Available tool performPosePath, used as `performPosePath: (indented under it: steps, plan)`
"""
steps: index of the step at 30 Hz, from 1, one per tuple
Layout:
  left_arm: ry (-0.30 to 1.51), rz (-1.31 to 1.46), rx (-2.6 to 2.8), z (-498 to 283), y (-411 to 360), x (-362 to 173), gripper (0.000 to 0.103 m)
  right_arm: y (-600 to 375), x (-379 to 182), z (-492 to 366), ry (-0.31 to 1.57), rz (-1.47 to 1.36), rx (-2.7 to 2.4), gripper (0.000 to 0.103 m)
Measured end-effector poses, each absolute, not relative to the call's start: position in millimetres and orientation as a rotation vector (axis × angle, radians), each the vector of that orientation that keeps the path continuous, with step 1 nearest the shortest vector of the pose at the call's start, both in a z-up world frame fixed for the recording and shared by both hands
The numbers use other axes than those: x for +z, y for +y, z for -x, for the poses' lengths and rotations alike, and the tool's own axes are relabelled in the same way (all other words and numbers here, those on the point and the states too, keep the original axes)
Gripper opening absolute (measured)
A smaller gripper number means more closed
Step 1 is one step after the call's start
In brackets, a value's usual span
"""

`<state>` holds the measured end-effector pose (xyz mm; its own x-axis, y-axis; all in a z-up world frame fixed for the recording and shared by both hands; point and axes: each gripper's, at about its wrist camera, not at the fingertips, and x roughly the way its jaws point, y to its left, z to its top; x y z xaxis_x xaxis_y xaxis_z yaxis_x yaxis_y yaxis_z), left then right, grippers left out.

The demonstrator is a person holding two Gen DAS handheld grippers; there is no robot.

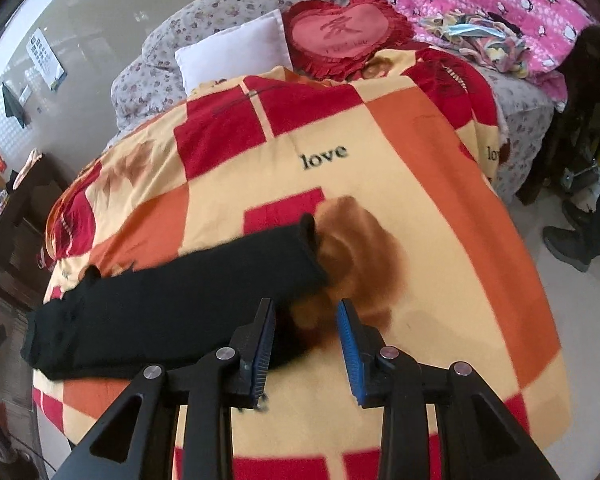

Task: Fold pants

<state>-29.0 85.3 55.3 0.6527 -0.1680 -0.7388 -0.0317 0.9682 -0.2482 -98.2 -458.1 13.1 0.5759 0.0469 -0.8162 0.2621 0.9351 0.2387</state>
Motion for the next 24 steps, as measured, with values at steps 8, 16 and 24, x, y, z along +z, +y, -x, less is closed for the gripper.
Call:
performPosePath:
  steps: [8, 16, 24]
  plan:
    - [0.975, 0.143, -0.225, 10.9, 14.7, 25.3, 0.032, -440.4, -19.3, 75.6, 0.998, -0.348, -0.007, 0.031]
    - [1.027, 0.121, -0.269, 8.3, -12.4, 11.1, 0.032, -434.5, -28.5, 53.4, 0.956, -0.272, -0.043, 0.01]
    - [1.027, 0.142, -0.28, 1.2, -14.4, 10.6, 0.032, -464.3, -10.7, 59.3, 0.942, -0.197, -0.188, 0.004]
